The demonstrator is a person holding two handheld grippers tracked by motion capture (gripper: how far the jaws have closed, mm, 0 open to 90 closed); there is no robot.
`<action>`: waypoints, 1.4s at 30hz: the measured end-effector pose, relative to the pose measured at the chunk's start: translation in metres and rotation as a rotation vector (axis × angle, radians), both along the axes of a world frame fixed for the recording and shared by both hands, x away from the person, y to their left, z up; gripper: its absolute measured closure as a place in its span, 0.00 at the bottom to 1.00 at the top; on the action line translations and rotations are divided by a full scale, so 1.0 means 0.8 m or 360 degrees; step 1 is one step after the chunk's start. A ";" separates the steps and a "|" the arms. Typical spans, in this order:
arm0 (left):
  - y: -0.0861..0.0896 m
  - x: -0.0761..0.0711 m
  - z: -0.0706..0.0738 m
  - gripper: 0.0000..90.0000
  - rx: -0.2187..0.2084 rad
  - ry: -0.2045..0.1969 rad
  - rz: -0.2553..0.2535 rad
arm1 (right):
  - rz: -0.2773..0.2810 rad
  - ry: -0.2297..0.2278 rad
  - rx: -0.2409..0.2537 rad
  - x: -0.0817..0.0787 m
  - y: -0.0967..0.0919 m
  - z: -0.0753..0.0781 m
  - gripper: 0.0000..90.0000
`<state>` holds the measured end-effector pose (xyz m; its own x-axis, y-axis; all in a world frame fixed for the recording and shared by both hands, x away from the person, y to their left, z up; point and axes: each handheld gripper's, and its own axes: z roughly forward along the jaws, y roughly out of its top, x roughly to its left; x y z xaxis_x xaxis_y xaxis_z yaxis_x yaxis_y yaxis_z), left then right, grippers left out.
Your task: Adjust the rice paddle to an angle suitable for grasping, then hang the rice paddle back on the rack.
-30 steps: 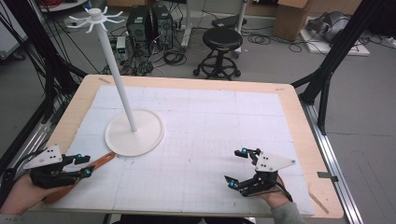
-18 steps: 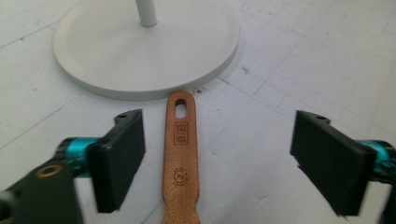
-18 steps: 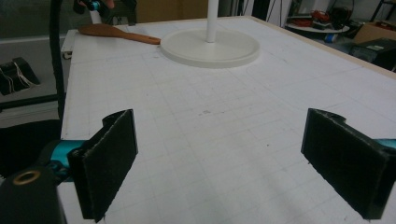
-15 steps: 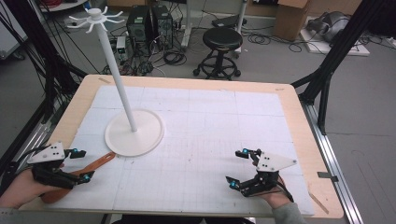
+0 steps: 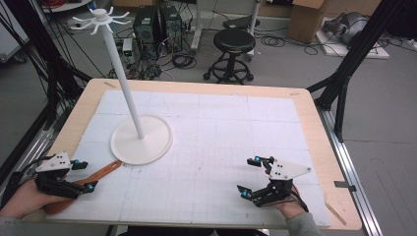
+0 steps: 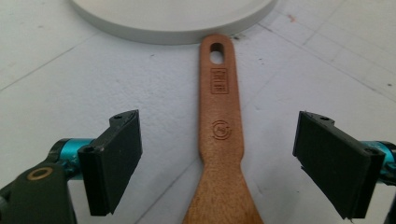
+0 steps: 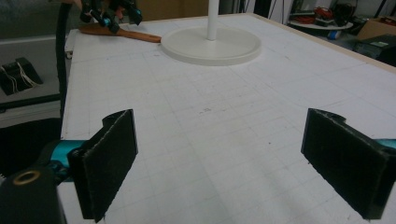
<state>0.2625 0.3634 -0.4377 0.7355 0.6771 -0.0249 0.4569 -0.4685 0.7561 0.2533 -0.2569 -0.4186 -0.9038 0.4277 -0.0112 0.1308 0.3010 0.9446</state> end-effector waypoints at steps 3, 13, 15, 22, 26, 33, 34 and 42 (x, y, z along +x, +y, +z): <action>-0.004 0.001 -0.001 0.18 -0.0009 0.0001 -0.0047 | 0.0006 -0.0012 0.0005 -0.001 0.000 0.001 0.11; -0.013 0.010 -0.007 0.31 0.0059 0.0051 -0.0107 | -0.0005 0.0002 0.0003 0.000 -0.001 0.000 0.11; -0.012 0.012 -0.006 0.36 0.0071 0.0053 -0.0103 | -0.0009 0.0012 0.0014 -0.002 -0.002 0.001 0.11; -0.016 0.011 -0.002 0.49 0.0112 0.0050 -0.0141 | -0.0011 -0.0001 0.0009 -0.002 -0.005 0.000 0.11; -0.018 0.010 0.000 0.62 0.0107 0.0073 -0.0154 | -0.0020 0.0008 0.0015 -0.001 -0.007 -0.001 0.11; -0.015 0.009 -0.002 0.72 0.0079 0.0054 -0.0160 | -0.0012 0.0007 0.0013 -0.003 -0.007 0.000 0.11; -0.015 0.009 -0.003 0.72 0.0069 0.0055 -0.0156 | -0.0006 0.0009 0.0019 -0.004 -0.007 0.001 0.11; -0.016 0.010 0.000 0.72 0.0083 0.0076 -0.0129 | -0.0015 0.0007 0.0014 -0.003 -0.009 0.000 0.11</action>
<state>0.2706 0.3507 -0.4376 0.7869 0.6164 -0.0278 0.4509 -0.5436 0.7080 0.2511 -0.2638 -0.4182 -0.8998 0.4362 -0.0033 0.1376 0.2912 0.9467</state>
